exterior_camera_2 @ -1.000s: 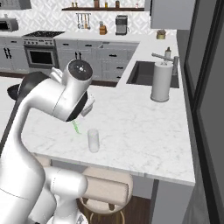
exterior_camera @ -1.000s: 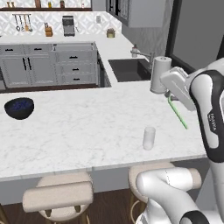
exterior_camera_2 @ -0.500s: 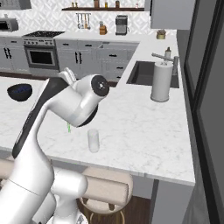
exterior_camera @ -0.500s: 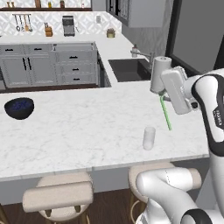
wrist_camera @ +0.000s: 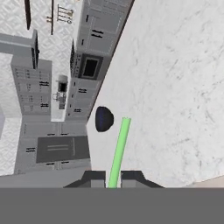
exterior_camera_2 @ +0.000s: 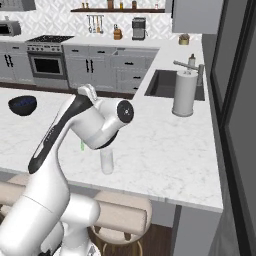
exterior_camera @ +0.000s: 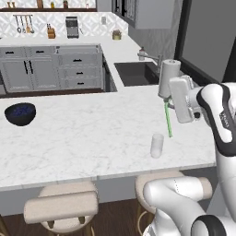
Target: Take a straw from the drawer in front and place it inside the glass cup on the dining counter.
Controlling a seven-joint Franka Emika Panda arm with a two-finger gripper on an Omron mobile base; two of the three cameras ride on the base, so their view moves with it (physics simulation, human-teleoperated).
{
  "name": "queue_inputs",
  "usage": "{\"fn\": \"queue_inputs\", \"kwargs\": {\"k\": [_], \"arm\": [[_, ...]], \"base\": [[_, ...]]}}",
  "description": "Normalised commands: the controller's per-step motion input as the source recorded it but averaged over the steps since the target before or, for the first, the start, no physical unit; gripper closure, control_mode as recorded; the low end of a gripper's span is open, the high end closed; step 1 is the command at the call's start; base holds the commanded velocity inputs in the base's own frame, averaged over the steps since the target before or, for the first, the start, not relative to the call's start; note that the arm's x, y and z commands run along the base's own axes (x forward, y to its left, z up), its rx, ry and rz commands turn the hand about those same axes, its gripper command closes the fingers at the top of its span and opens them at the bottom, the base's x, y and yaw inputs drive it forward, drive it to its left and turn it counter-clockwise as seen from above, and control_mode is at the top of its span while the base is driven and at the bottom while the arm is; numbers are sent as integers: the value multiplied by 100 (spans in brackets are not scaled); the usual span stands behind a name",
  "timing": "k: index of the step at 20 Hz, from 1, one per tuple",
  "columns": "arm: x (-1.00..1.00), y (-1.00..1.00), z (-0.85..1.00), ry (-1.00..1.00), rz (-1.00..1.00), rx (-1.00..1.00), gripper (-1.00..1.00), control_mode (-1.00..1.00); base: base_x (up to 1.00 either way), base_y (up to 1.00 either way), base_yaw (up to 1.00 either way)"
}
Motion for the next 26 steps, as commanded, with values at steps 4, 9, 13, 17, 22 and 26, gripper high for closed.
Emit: {"fn": "queue_inputs", "kwargs": {"k": [4, 9, 13, 17, 22, 26], "arm": [[8, -52, -2, -2, 0, 0, 100, -100], [0, -37, -8, -4, 0, 4, 100, -100], [6, -1, -23, -5, 0, 11, 100, -100], [27, 0, -27, -5, 0, 10, 100, -100], [35, 0, -22, -10, 0, 7, 100, -100], [39, 0, -17, -11, 0, 3, 100, -100]], "base": [[0, 0, 0], [0, 0, 0], [0, 0, 0], [0, 0, 0], [0, 0, 0], [0, 0, 0]]}}
